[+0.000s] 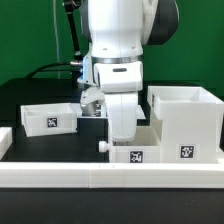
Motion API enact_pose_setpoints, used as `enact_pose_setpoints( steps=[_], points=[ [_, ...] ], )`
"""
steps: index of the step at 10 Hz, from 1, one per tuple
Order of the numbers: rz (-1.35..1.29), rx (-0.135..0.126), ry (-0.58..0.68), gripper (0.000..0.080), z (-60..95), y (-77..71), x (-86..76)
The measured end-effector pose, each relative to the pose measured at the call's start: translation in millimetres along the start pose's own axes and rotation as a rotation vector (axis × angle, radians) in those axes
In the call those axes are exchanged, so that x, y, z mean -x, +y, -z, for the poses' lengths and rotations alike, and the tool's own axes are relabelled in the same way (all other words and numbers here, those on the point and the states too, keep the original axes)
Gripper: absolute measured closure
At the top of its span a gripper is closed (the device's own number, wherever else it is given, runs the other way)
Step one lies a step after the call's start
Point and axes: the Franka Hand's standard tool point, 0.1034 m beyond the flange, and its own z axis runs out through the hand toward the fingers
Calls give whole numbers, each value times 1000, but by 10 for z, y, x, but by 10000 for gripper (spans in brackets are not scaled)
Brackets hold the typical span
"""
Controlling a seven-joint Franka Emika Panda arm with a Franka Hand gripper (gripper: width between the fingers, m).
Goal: Assemble drawer
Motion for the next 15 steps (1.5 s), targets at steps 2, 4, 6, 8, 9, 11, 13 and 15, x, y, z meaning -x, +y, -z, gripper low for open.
enact_pose_setpoints(
  steps=[2, 4, 6, 8, 9, 11, 13, 15],
  points=[
    [-2, 0, -1, 757, 0, -1, 5],
    [-3, 0, -1, 757, 0, -1, 7],
    [-3, 0, -1, 755, -1, -1, 7],
    [-3, 0, -2, 586, 0, -1, 8],
    [-5, 5, -2, 404, 24, 13, 5],
    [-9, 4, -4, 268, 78, 30, -33],
    [-8, 14, -7, 157, 137, 60, -31],
    [-10, 29, -16, 151, 312, 120, -24]
  ],
)
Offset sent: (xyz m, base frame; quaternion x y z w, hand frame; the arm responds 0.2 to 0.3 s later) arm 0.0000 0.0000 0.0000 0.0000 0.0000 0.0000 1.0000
